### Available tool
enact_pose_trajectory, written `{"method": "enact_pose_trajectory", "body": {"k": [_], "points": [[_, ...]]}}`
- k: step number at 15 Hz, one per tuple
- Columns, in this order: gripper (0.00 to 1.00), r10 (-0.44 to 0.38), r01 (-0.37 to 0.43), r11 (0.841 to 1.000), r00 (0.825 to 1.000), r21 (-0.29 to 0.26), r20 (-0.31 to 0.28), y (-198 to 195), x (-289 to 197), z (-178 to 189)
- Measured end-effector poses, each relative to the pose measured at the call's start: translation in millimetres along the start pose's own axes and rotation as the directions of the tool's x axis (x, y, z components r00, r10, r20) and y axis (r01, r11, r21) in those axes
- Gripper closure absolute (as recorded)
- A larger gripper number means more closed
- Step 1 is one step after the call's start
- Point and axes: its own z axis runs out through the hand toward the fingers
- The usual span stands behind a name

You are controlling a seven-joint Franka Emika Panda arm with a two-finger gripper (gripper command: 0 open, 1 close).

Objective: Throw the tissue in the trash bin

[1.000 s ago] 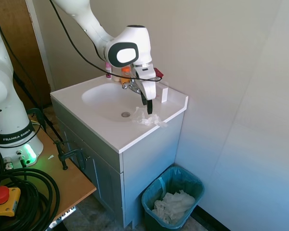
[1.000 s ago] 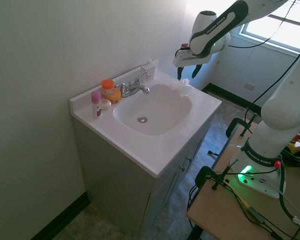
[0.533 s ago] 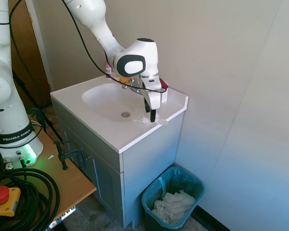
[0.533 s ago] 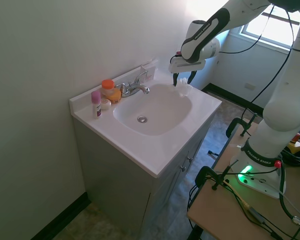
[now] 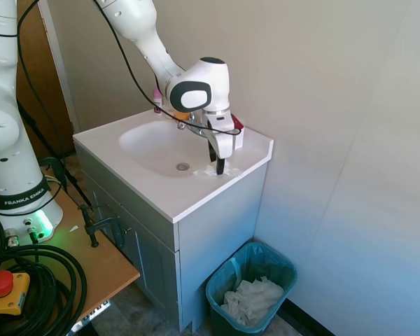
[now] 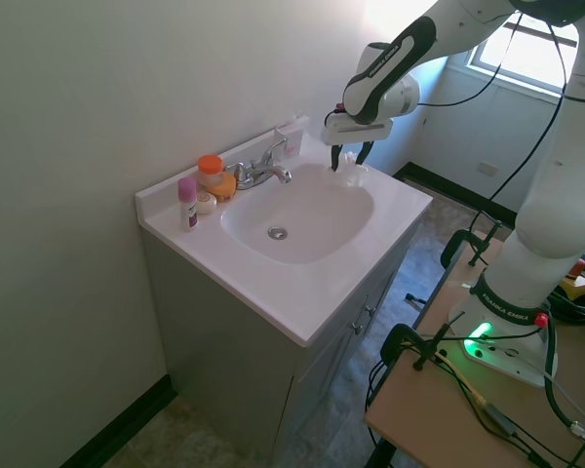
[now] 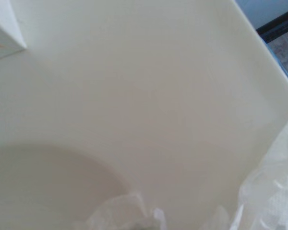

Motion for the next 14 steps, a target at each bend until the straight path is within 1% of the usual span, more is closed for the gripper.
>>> {"method": "enact_pose_trajectory", "body": {"k": [4,9,12,14], "points": [[1.00,-0.007,0.007,1.000,1.000,0.011,0.020,-4,-4,0],[1.00,-0.013,0.012,1.000,1.000,0.024,0.024,-11,-10,-4],[1.00,-0.012,0.011,0.999,1.000,0.047,0.017,-15,-8,-18],[1.00,-0.002,0.002,0.997,1.000,0.083,0.006,-18,-3,-40]]}}
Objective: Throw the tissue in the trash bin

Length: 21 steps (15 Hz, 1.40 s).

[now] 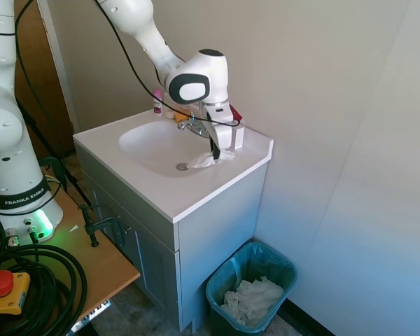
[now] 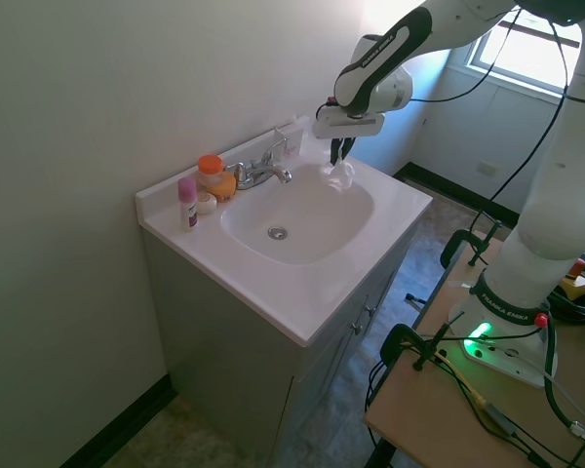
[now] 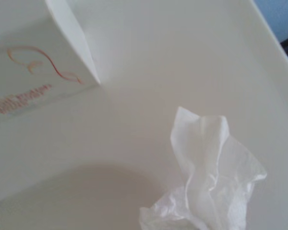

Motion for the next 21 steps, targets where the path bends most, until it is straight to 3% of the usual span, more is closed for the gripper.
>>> {"method": "enact_pose_trajectory", "body": {"k": [3,7,11,13,14,16,21], "points": [[1.00,0.082,-0.081,0.994,0.996,0.070,-0.018,11,28,-41],[1.00,0.246,-0.242,0.965,0.969,0.106,-0.027,77,115,-61],[1.00,0.378,-0.376,0.925,0.924,0.055,-0.055,126,201,-16],[1.00,0.392,-0.392,0.920,0.918,0.014,-0.058,121,221,25],[0.00,0.390,-0.391,0.921,0.919,-0.003,-0.060,117,228,42],[0.00,0.385,-0.387,0.922,0.921,-0.021,-0.057,109,238,64],[0.00,0.368,-0.369,0.929,0.929,-0.025,-0.038,107,249,59]]}}
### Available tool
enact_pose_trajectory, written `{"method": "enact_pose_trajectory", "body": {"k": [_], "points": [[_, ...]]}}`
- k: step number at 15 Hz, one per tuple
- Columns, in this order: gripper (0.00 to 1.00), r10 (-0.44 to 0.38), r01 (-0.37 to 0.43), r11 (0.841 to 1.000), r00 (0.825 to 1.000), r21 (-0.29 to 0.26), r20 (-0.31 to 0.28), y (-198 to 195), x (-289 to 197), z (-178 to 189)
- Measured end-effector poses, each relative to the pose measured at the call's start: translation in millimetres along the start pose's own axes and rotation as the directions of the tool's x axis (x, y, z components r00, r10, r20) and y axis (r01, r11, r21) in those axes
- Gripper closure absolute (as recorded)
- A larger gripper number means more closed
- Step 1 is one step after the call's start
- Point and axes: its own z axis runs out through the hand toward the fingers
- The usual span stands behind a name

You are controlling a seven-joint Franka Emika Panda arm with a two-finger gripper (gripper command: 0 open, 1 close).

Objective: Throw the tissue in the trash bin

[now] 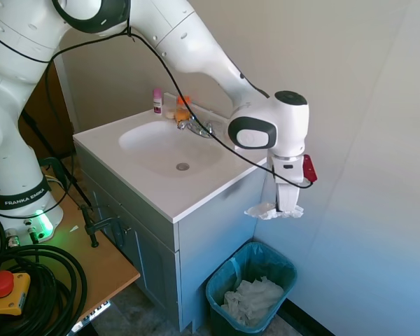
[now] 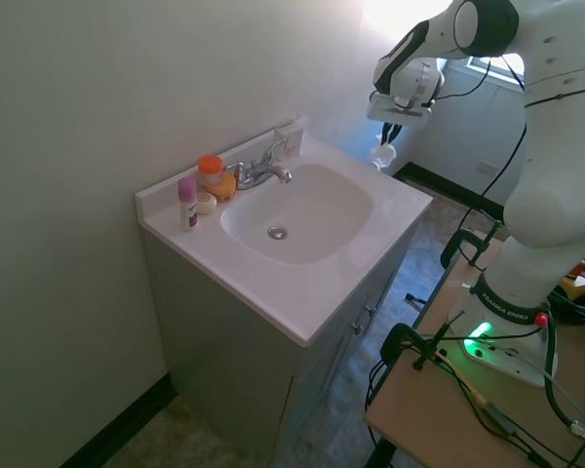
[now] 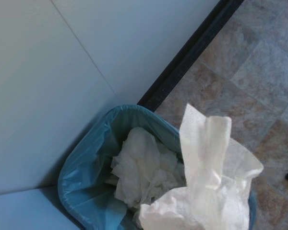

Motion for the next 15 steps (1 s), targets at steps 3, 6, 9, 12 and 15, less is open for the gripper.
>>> {"method": "enact_pose_trajectory", "body": {"k": [3,6,9,12,15], "points": [[0.00,-0.018,0.018,1.000,1.000,0.001,0.006,-2,-2,0],[0.00,-0.038,0.038,0.999,0.999,0.014,0.004,-6,-2,-10],[0.00,-0.091,0.091,0.994,0.996,0.066,-0.004,-12,-7,-52],[0.00,-0.136,0.138,0.981,0.990,0.135,-0.029,1,-17,-123],[0.00,-0.196,0.203,0.966,0.979,0.161,-0.060,29,-44,-171]]}}
